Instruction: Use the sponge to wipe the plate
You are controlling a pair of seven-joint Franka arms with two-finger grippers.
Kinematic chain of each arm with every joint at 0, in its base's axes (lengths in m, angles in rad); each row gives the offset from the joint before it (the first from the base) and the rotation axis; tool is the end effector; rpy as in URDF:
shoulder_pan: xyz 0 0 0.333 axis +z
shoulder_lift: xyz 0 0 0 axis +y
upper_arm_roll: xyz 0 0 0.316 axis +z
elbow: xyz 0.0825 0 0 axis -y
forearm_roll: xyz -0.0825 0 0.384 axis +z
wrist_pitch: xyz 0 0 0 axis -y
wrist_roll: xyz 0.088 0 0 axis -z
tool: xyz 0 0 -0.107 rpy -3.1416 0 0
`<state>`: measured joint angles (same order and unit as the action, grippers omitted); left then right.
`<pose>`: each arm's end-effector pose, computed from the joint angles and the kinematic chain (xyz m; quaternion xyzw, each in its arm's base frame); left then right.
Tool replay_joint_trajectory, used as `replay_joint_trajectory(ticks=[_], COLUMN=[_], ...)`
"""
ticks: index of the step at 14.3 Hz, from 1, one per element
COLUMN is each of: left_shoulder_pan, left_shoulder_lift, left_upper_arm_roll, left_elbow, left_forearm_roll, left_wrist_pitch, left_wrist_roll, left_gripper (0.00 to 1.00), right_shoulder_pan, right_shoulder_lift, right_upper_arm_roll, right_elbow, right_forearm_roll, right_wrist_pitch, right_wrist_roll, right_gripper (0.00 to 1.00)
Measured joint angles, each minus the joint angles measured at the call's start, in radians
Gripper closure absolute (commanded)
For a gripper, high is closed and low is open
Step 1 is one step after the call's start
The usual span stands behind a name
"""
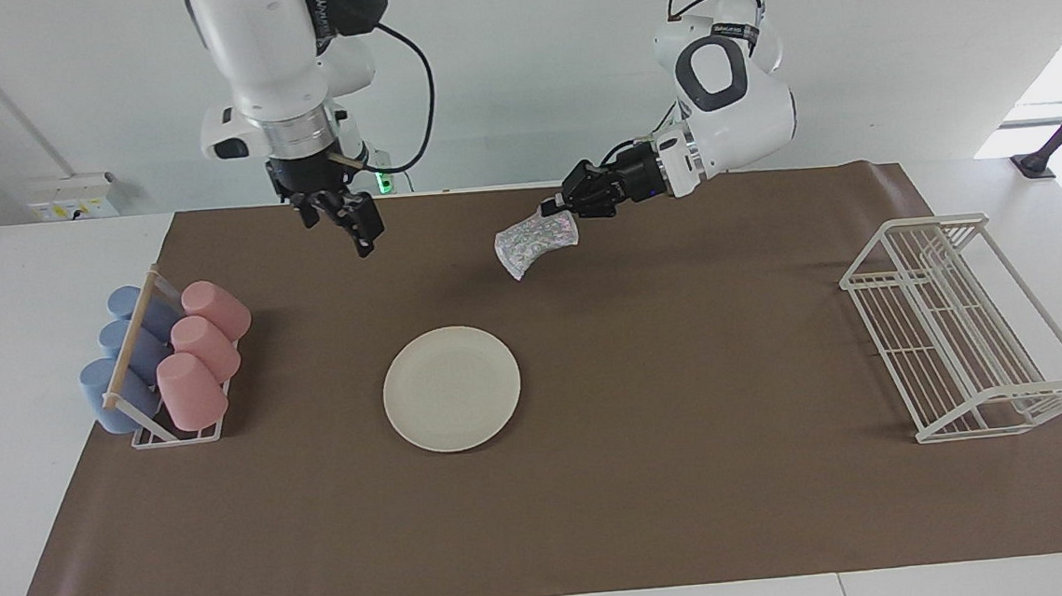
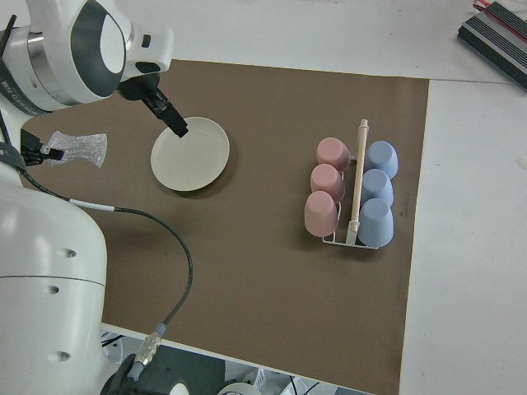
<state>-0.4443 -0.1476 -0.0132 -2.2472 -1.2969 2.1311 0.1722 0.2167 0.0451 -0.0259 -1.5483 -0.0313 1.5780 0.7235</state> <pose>0.4440 -0.2659 0.4586 0.8551 0.0506 -0.0606 0.5124 0.5590 0.1049 0.6105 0.9646 -0.2629 0.0003 0.0180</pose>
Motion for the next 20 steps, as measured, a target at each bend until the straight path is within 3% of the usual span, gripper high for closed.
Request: replay_joint_trajectory(ticks=[4,7,12,15,20], left_shoulder_pan=[0.056,0.089,0.180,0.183,0.184], left_shoulder_lift=[0.000,0.007,0.049,0.068,0.106], left_upper_arm_roll=[0.004,0.003,0.006,0.003,0.002], left_elbow=[0.025,0.076,0.184,0.219,0.346], left_forearm_roll=[0.244,0.449,0.737,0.954,1.236], left_wrist_pitch=[0.000,-0.029,-0.161,-0.201,-0.384], left_wrist_roll=[-0.158,-0.292,-0.368,-0.436,-0.461], left_gripper=[1.00,1.00,1.00,1.00,1.00], right_shoulder_pan=[-0.128,-0.194,-0.211,-0.211,-0.211], right_shoulder_lift=[0.000,0.000,0.002,0.019,0.019], right_upper_arm_roll=[-0.003,-0.004,0.004,0.009,0.007], right_elbow=[0.000,-0.003,-0.006,0.016,0.016], right_forearm_roll=[0.000,-0.001,0.008,0.010,0.012], right_wrist_pitch=[-0.017,-0.031,-0.032,-0.049,-0.092], right_wrist_roll=[-0.440,-0.611,-0.720,-0.728,-0.740], right_gripper=[0.00,0.00,0.00,0.00,0.00])
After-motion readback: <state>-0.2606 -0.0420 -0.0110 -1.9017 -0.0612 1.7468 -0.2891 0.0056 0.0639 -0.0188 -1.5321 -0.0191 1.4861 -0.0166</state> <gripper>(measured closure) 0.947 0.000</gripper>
